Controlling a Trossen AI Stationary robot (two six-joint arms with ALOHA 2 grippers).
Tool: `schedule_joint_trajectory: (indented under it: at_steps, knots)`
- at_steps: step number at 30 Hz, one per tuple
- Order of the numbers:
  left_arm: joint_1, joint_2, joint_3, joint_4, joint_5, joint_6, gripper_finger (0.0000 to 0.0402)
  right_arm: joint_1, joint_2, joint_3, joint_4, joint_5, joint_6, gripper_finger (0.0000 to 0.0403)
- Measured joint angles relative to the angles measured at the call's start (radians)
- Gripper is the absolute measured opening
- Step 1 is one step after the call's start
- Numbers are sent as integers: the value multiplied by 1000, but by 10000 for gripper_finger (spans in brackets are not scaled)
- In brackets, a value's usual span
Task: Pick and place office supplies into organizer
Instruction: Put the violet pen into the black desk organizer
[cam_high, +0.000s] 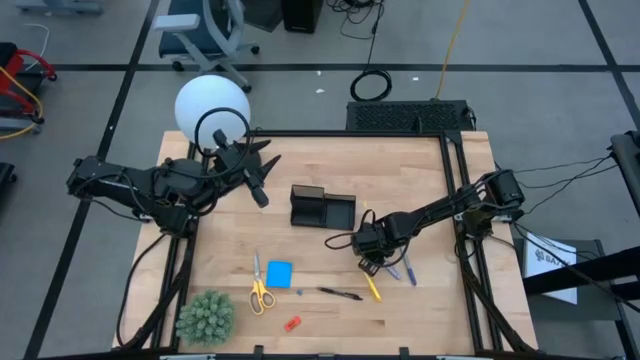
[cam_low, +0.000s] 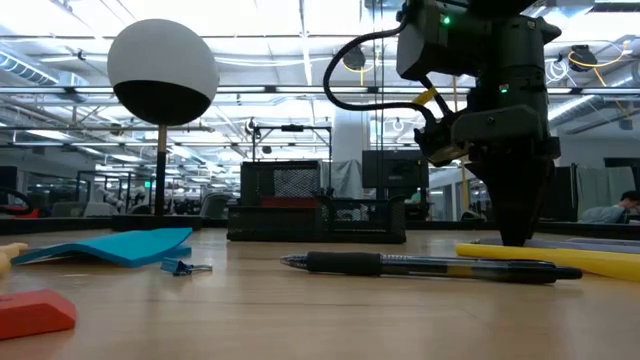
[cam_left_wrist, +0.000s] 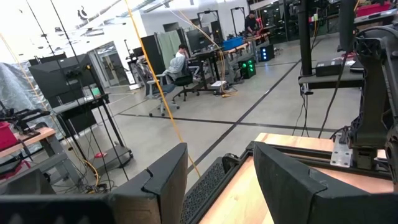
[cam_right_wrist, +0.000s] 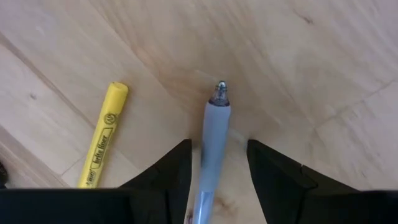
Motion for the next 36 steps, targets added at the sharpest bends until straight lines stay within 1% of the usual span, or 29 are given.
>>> schedule_joint_trajectory:
  at_steps: [4,7,18,20,24,28,36]
  knots:
    - [0,0,0,0,0,0,191,0,0,0,-3,0,0,149]
    - [0,0,0,0,0,0,191,0,0,0,-4,2,-10,134]
    - [0,0,0,0,0,0,191,0,0,0,-4,2,-42,36]
    - [0,0,0,0,0,0,191,0,0,0,0,2,-55,23]
    - [0,0,0,0,0,0,191,0,0,0,15,1,-62,23]
    - [0,0,0,0,0,0,191,0,0,0,29,2,-66,32]
    - [0,0,0,0,0,0,191,0,0,0,36,2,-85,24]
